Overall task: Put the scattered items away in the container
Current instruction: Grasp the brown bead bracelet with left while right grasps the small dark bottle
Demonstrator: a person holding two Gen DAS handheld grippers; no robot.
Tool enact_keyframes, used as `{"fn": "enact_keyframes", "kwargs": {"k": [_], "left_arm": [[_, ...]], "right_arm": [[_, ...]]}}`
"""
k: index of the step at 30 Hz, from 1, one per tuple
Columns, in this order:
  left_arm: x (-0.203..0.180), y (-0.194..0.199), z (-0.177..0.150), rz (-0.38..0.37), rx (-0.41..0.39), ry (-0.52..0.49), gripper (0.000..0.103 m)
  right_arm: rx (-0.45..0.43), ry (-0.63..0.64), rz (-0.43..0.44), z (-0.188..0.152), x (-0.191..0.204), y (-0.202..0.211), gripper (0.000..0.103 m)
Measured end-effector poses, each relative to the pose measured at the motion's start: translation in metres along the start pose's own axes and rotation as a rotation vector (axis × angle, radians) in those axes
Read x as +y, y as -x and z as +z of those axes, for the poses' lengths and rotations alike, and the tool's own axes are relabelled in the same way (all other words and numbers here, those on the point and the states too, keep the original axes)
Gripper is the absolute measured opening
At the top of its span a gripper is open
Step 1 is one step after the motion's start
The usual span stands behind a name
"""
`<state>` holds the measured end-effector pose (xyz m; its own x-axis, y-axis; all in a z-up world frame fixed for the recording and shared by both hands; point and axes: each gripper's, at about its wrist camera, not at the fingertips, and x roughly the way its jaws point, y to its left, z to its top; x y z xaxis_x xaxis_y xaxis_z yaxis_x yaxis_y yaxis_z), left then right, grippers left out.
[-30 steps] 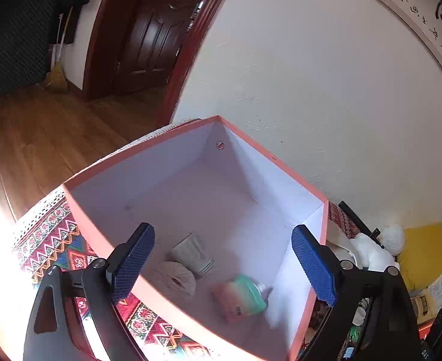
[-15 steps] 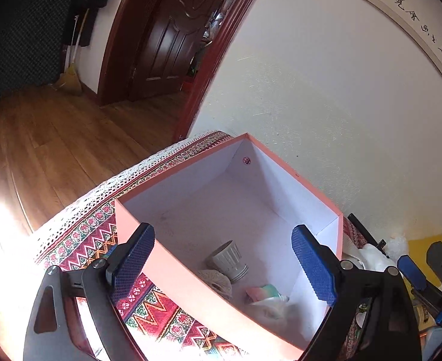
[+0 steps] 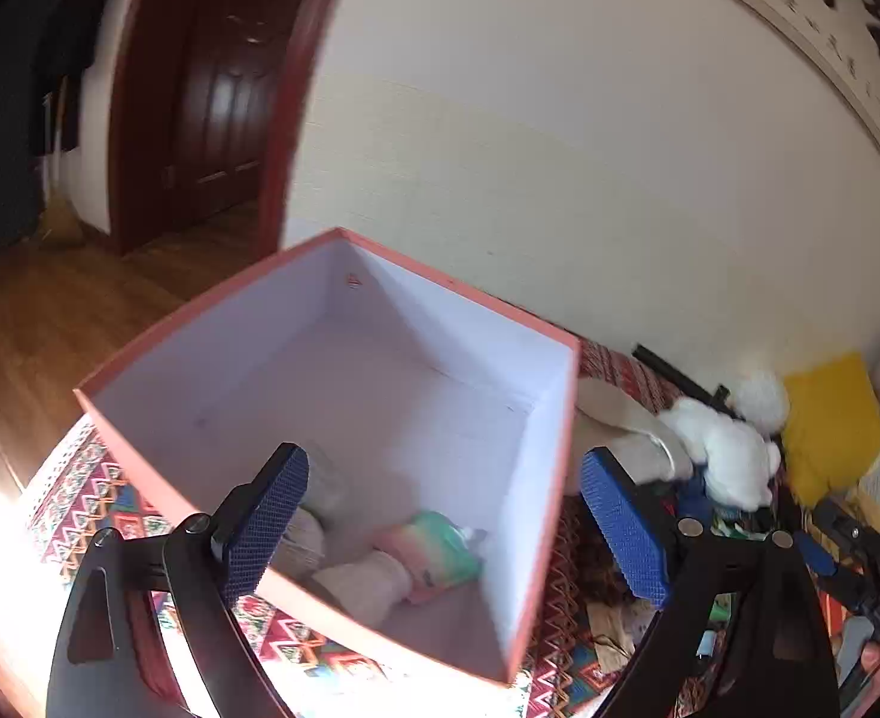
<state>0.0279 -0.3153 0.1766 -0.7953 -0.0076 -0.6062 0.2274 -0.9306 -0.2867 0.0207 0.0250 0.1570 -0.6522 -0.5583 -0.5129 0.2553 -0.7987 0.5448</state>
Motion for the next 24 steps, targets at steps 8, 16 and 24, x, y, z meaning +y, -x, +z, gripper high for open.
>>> {"fn": "enact_keyframes", "kwargs": {"k": [8,16,24], "left_arm": [[-0.153,-0.08,-0.076,-0.136,0.206,-0.315,0.093],[-0.202,-0.156,-0.126,-0.066,0.354,-0.413,0.093],[-0.203,-0.189,-0.144,-0.129,0.392,-0.468,0.035]], "right_arm": [[0.035,-0.3,-0.098,-0.001,-0.146,0.035,0.088],[0.254,-0.34,-0.097,-0.029,-0.171,0.004,0.064],[0.444,-0.266,-0.202,-0.071,-0.184,-0.033,0.057]]}}
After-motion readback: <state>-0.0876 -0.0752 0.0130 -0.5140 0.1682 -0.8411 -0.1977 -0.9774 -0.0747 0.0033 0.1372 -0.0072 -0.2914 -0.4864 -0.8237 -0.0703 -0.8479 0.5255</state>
